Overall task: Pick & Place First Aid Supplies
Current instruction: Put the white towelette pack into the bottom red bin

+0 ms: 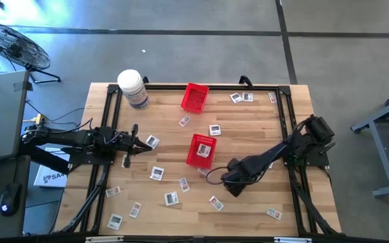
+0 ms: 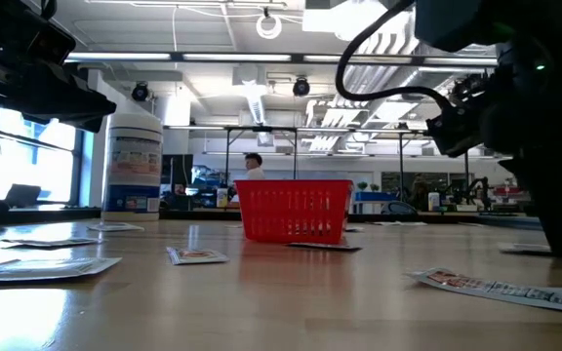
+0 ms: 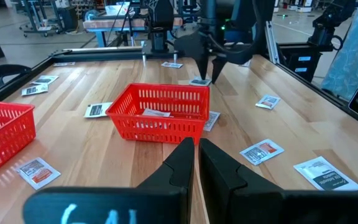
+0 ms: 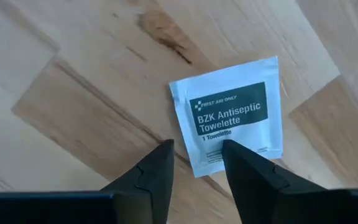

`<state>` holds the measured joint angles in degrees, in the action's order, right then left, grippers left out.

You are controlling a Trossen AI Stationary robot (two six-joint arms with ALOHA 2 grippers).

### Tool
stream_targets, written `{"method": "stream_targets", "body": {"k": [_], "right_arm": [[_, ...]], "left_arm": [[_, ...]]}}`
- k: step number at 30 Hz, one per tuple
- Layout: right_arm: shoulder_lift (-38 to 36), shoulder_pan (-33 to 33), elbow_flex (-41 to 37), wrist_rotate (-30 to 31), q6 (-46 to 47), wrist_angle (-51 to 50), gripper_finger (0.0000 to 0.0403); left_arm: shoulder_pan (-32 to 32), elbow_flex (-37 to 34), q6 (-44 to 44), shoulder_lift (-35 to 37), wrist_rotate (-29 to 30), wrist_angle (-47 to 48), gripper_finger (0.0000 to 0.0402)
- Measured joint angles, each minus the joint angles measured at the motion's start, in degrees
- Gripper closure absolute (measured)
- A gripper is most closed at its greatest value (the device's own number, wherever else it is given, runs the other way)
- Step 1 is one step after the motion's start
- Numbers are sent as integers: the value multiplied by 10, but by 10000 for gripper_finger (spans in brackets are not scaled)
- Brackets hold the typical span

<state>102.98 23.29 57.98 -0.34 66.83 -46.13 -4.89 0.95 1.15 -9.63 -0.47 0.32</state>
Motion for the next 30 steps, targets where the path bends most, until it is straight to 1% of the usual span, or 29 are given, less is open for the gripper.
{"method": "stream_targets", "body": {"k": [4,13,17,21,25,27,30], "right_arm": [[0,0,-13,11,-17,10,292],[1,0,-19,18,-14,9,367],[1,0,-17,19,-14,7,395],[5,-1,7,20,-12,-12,397],[10,-4,60,35,-13,-41,399],[8,-8,92,52,-21,-43,401],[8,-17,139,88,-62,-46,399]], "left_arm": [[0,0,0,0,0,0,380],[0,0,0,0,0,0,380],[0,0,0,0,0,0,380],[0,0,0,0,0,0,380],[0,0,0,0,0,0,380],[0,0,0,0,0,0,380],[0,0,0,0,0,0,380]]}}
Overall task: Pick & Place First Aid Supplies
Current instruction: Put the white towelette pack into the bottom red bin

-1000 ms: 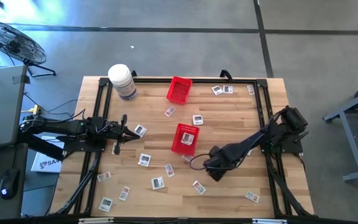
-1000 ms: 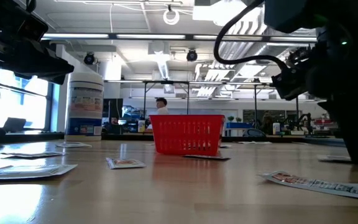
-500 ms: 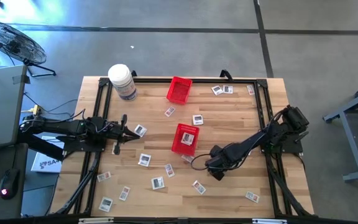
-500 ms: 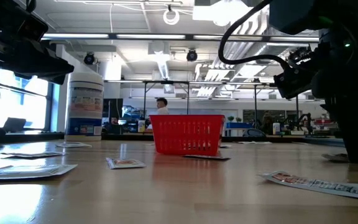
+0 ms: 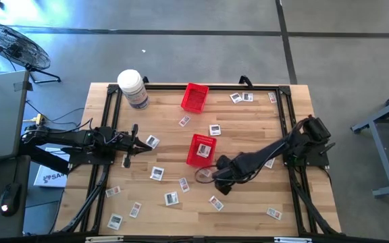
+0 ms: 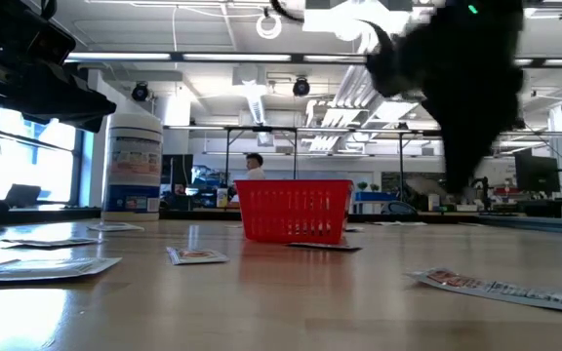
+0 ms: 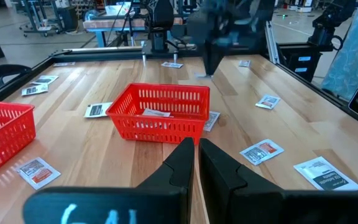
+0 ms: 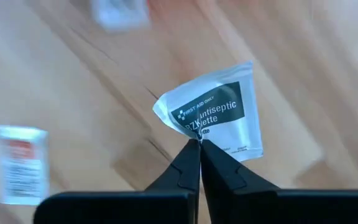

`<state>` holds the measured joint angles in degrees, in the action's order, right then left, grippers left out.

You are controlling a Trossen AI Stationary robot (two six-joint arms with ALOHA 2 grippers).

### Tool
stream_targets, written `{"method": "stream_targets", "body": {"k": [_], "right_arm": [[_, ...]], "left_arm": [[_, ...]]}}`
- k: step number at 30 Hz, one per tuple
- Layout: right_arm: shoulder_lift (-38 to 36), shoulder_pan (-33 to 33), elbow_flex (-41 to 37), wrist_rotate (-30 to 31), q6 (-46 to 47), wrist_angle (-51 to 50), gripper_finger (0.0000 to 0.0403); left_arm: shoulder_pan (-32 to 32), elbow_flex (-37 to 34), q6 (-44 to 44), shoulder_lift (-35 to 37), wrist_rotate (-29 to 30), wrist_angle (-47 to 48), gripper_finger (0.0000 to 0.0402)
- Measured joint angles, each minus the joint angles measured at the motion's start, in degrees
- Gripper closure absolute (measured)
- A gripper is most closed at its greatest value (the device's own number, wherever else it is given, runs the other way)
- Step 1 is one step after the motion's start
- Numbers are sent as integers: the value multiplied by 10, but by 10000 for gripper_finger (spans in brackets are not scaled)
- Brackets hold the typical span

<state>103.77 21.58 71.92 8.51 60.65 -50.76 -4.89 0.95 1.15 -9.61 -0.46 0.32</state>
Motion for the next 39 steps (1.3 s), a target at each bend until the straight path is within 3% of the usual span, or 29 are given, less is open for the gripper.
{"method": "stream_targets", "body": {"k": [6,9,14,24,29,39], "right_arm": [[-1,-36,96,112,-106,18,401],[2,-64,123,135,-167,69,402],[30,-119,129,92,-250,153,402],[98,-182,128,4,-273,127,402],[111,-187,128,0,-262,79,402],[112,-194,79,5,-261,89,388]], "left_arm": [[0,0,0,0,0,0,380],[0,0,0,0,0,0,380],[0,0,0,0,0,0,380],[0,0,0,0,0,0,380],[0,0,0,0,0,0,380],[0,0,0,0,0,0,380]]}}
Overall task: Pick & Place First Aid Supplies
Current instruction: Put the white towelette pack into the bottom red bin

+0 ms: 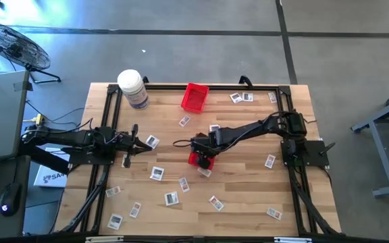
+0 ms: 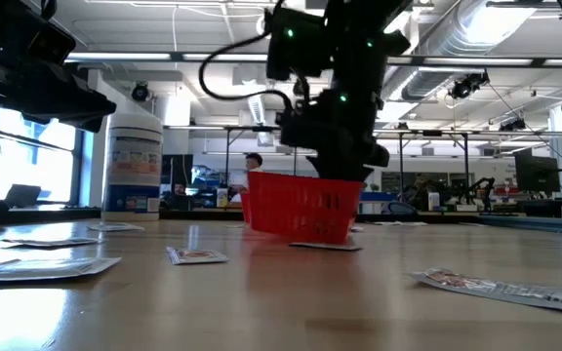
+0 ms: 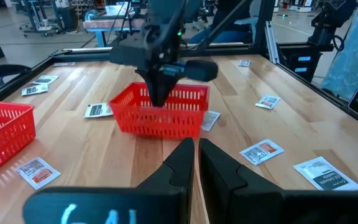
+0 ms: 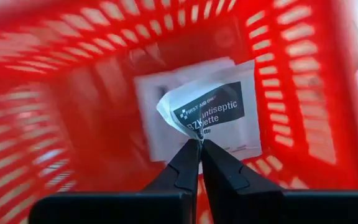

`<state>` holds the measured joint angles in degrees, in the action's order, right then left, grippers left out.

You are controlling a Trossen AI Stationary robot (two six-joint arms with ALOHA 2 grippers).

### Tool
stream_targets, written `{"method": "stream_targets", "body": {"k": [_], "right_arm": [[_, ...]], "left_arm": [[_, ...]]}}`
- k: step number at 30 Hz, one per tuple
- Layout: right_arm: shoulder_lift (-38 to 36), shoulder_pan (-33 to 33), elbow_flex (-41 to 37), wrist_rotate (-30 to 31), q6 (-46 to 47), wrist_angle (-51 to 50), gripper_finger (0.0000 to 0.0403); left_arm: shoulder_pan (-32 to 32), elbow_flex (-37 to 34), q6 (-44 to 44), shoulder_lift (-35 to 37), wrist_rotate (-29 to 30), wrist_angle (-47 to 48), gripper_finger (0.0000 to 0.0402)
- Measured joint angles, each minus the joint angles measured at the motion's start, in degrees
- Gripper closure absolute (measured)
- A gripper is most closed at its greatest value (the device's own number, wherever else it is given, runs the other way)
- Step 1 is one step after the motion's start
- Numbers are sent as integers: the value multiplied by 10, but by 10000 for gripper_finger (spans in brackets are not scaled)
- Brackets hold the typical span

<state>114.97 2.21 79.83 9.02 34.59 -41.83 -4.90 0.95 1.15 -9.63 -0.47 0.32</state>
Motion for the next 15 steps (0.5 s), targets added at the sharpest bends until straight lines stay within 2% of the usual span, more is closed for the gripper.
{"method": "stream_targets", "body": {"k": [7,15], "right_arm": [[0,0,-10,1,-1,43,362],[-1,0,26,-10,-25,16,309]], "left_arm": [[0,0,0,0,0,0,380],[0,0,0,0,0,0,380]]}}
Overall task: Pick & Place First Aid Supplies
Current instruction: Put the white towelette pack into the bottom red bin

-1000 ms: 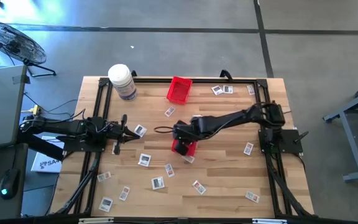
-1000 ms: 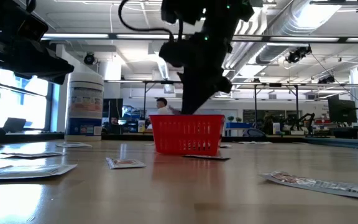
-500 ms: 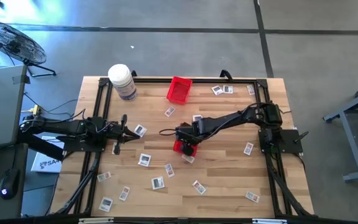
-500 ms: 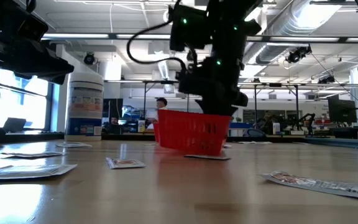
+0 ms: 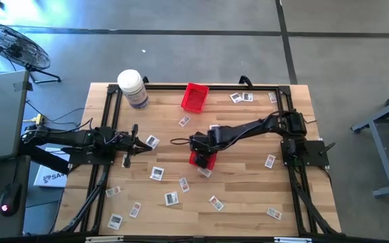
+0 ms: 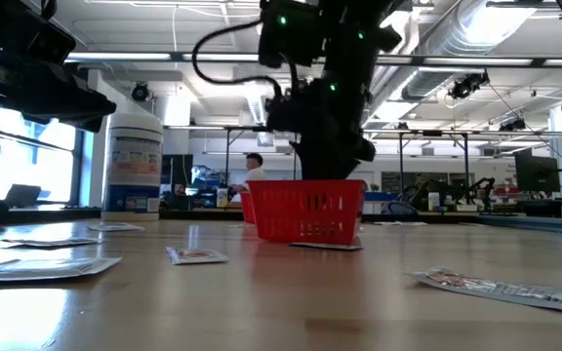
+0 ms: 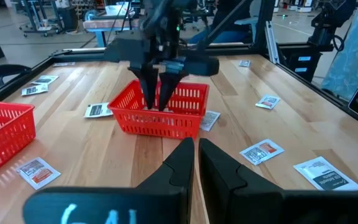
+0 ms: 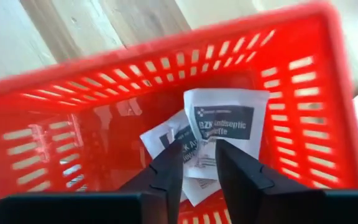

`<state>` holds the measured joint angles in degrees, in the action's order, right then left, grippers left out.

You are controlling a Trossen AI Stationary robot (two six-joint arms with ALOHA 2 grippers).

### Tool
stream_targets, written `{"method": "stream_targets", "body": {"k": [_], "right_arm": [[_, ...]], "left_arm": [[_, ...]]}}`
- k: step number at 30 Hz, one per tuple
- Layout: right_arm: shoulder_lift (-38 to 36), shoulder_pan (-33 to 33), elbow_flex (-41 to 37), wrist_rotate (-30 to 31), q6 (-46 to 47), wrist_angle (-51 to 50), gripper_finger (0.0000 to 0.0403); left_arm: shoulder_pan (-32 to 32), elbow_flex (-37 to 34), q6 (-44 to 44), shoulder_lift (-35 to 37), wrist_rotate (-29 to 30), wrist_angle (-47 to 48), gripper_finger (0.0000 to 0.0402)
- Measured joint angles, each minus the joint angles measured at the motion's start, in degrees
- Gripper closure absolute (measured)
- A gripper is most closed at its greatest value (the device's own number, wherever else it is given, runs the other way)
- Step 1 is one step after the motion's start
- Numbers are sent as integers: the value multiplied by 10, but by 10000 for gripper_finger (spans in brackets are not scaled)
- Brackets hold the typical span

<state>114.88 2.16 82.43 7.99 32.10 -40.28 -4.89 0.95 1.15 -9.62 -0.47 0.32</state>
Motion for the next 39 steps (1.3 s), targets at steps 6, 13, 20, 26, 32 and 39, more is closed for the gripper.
{"method": "stream_targets", "body": {"k": [6,13,20,26,32,39], "right_arm": [[-18,1,91,36,-22,-115,295],[-48,-17,161,198,-20,-326,294],[-135,-102,20,227,66,-272,294],[-180,-216,-135,159,66,-52,295],[-176,-331,-215,86,4,142,295],[-110,-401,-206,51,-74,203,295]], "left_arm": [[0,0,0,0,0,0,380],[0,0,0,0,0,0,380],[0,0,0,0,0,0,380],[0,0,0,0,0,0,380],[0,0,0,0,0,0,380],[0,0,0,0,0,0,380]]}}
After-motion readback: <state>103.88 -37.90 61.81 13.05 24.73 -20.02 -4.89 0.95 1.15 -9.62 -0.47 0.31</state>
